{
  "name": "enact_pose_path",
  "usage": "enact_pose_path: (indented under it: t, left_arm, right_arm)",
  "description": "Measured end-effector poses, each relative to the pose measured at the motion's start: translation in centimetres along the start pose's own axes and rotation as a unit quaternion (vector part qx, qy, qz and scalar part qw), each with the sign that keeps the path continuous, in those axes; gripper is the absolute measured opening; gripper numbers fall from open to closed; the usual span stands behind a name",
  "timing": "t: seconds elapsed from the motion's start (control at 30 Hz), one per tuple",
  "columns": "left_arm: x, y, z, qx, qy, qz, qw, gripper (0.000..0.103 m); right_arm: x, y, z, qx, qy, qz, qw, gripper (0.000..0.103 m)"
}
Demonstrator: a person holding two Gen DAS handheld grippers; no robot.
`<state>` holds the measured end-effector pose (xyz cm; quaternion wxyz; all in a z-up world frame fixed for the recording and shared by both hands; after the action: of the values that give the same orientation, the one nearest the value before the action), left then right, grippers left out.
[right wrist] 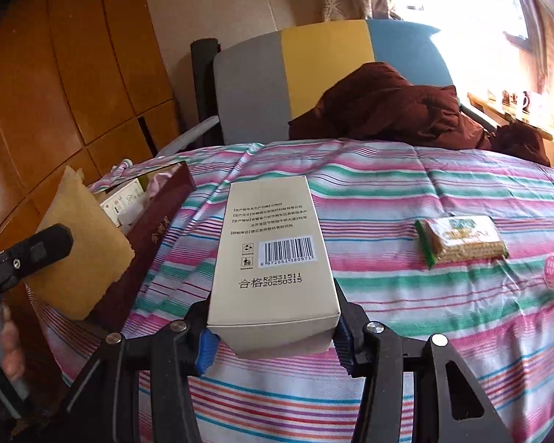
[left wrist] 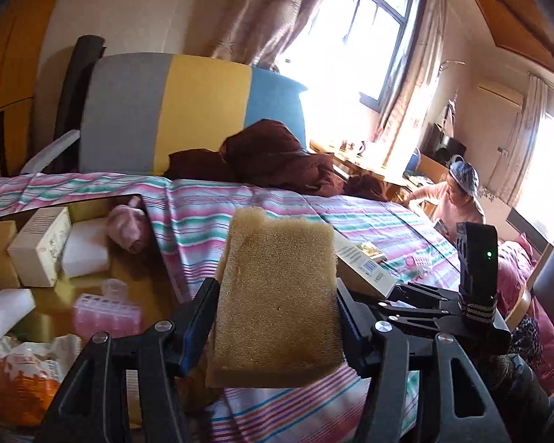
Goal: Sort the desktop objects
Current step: 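Carry the sponge and cream box toward the gold tray with both tools, then lower the sponge and cream box into the tray and open both tools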
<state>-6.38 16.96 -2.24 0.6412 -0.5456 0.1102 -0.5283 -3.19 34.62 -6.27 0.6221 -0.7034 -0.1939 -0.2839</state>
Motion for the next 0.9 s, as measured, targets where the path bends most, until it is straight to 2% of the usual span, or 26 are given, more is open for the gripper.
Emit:
enact_pose_path:
  t: [0.17,0.3,0.5,0.67,0.9]
  left_arm:
    - [4.1,-1.2,-5.8,0.043,-0.055,0.035,0.9969,0.061]
    - [5.4,-1.1,-10.1,0.065,-0.098,0.023,0.9929,0.061]
    - [6.0,-0.5,-14.0,0.086,-0.125,0.016,0.9883,0.061]
    - [5.6,-0.1,-15.8,0.101,-0.13,0.005,0.9863,0.061]
    - [4.6,0.5,-17.6,0.121,-0.135,-0.014,0.9833,0.062]
  right_arm:
    - [-0.7,-2.6,-5.9,0.031,-0.059,0.003,0.998,0.051]
    - [-2.2,-4.5,-10.8,0.061,-0.096,-0.008,0.993,0.052]
    - [-5.2,-7.0,-16.7,0.102,-0.11,-0.021,0.988,0.052]
    - [-7.5,-7.7,-20.3,0.144,-0.098,-0.025,0.984,0.052]
    - [-11.6,-7.1,-22.1,0.164,-0.084,-0.065,0.981,0.052]
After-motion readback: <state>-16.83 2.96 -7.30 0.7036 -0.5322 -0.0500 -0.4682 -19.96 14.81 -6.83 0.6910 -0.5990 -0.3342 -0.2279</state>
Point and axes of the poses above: each gripper's, at about its wrist camera, not at the fingertips, and x roughly against the way its jaws point, z to its right, y to its underside, the point moved 7 cm from there along -x, roughly the way its jaws point, and after that the axes turned 12 degrees about y, right-handed, at the moved point
